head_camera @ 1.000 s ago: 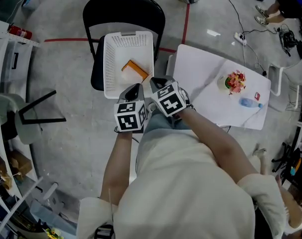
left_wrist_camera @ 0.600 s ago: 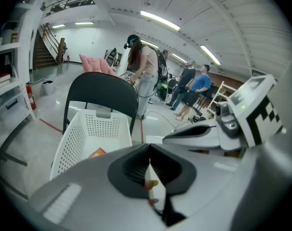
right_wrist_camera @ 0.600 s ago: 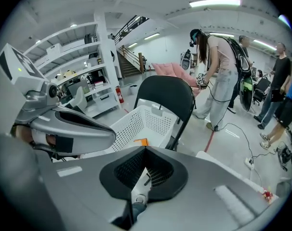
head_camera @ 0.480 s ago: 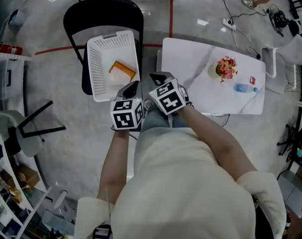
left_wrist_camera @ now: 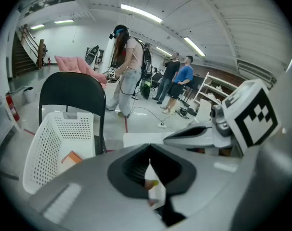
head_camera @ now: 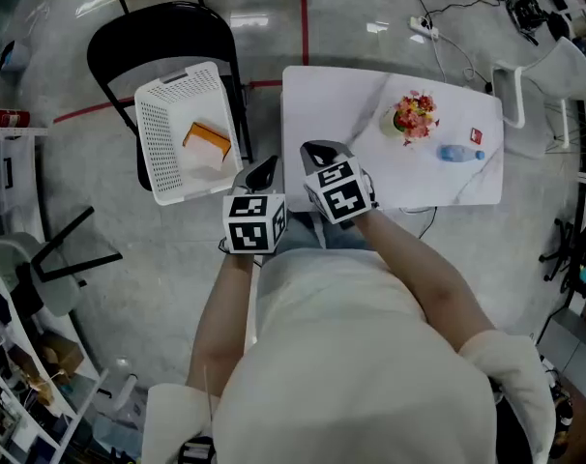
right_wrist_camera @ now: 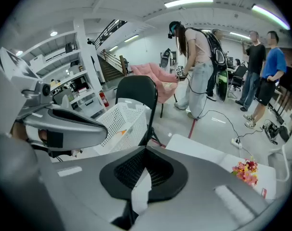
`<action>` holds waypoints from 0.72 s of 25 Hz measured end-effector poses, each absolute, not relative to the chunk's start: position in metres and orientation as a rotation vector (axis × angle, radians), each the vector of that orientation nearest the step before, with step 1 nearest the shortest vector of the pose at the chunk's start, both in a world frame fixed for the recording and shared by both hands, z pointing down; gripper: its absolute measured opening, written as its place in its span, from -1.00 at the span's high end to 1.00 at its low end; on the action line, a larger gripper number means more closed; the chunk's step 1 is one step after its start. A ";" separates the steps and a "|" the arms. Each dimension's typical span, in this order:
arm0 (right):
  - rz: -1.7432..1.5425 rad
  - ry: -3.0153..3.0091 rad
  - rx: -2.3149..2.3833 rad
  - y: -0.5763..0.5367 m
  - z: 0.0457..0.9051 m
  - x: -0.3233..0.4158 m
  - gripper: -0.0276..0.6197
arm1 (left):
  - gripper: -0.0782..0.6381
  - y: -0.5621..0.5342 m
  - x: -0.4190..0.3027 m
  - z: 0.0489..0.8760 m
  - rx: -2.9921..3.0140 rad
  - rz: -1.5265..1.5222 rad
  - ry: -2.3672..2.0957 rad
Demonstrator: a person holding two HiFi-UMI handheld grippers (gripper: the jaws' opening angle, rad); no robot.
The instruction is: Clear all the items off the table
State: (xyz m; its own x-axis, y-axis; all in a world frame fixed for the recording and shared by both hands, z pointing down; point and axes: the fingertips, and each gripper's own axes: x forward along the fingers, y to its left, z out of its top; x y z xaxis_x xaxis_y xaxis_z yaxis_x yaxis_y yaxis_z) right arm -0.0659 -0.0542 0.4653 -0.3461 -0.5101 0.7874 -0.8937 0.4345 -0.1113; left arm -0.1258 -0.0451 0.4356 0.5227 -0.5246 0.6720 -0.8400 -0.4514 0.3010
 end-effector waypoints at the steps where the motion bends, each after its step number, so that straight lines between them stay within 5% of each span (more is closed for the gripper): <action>1: 0.722 -2.000 1.188 -0.052 0.466 -0.057 0.92 | 0.76 -0.044 -0.117 0.436 2.152 0.668 -1.094; 18: 0.904 -1.870 1.429 -0.026 0.501 0.097 0.91 | 0.76 -0.034 0.016 0.469 2.211 0.773 -0.986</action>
State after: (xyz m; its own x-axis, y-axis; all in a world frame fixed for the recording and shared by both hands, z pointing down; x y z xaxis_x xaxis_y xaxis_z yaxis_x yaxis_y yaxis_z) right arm 0.0967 -0.0255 0.5006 -0.2310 -0.5541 0.7998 -0.9709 0.1840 -0.1529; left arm 0.0163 -0.0338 0.4694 0.5564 -0.4438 0.7024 -0.7879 -0.5504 0.2764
